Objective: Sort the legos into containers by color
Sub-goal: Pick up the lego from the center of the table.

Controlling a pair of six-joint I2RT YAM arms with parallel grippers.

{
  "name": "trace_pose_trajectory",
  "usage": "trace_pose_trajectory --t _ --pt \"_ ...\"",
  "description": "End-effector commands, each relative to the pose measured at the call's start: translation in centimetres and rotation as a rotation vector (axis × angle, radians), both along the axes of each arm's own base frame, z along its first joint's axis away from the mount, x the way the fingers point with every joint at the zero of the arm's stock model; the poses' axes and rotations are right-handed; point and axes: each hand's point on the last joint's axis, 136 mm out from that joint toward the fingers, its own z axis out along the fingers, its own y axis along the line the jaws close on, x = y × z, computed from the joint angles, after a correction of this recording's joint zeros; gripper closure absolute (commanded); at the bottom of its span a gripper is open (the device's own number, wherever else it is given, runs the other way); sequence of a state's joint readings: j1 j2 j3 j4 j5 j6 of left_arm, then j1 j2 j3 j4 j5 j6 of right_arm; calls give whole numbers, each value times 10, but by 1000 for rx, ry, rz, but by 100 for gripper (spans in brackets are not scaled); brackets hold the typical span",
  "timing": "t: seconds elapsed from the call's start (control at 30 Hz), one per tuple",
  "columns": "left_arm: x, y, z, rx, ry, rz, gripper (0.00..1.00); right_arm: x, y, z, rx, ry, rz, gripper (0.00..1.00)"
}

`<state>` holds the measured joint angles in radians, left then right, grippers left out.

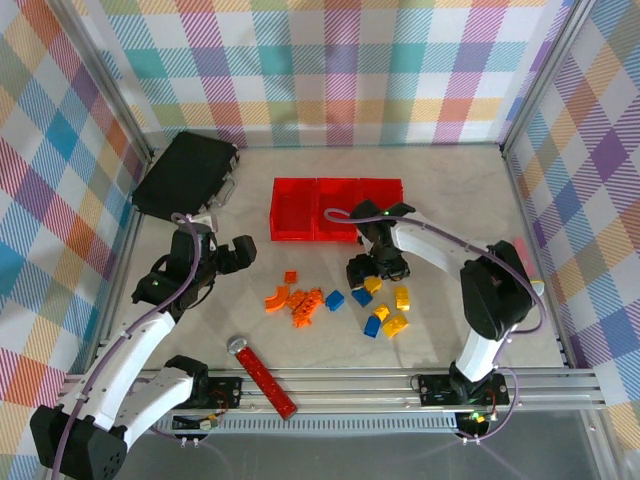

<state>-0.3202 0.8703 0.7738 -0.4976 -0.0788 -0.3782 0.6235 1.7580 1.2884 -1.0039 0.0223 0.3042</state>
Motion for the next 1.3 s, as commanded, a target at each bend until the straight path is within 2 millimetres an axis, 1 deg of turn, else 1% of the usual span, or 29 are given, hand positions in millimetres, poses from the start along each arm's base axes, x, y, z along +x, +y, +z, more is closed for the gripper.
trace_pose_trajectory --t 0.0,0.07,0.2,0.43,0.67,0.8,0.93,1.27 --pt "-5 -3 -6 -5 25 -10 0 7 7 -4 8 5 74 9" --pt "-5 -3 -6 -4 25 -10 0 11 9 -9 5 2 86 10" --pt "-5 5 -9 16 46 36 0 17 11 -20 -10 6 102 12" --pt "-5 -1 -6 -5 38 7 0 17 8 -30 -20 10 120 19" --pt "-3 -7 -6 -22 35 -16 0 21 -2 -30 -15 -1 109 29" --pt "-3 -8 -6 -22 33 -18 0 21 -8 -33 -36 2 114 32" --pt "-1 -7 -8 -18 36 -12 0 20 -11 -33 -40 9 116 34" --pt "0 -7 -12 -13 46 -8 0 17 -15 -37 -47 15 115 46"
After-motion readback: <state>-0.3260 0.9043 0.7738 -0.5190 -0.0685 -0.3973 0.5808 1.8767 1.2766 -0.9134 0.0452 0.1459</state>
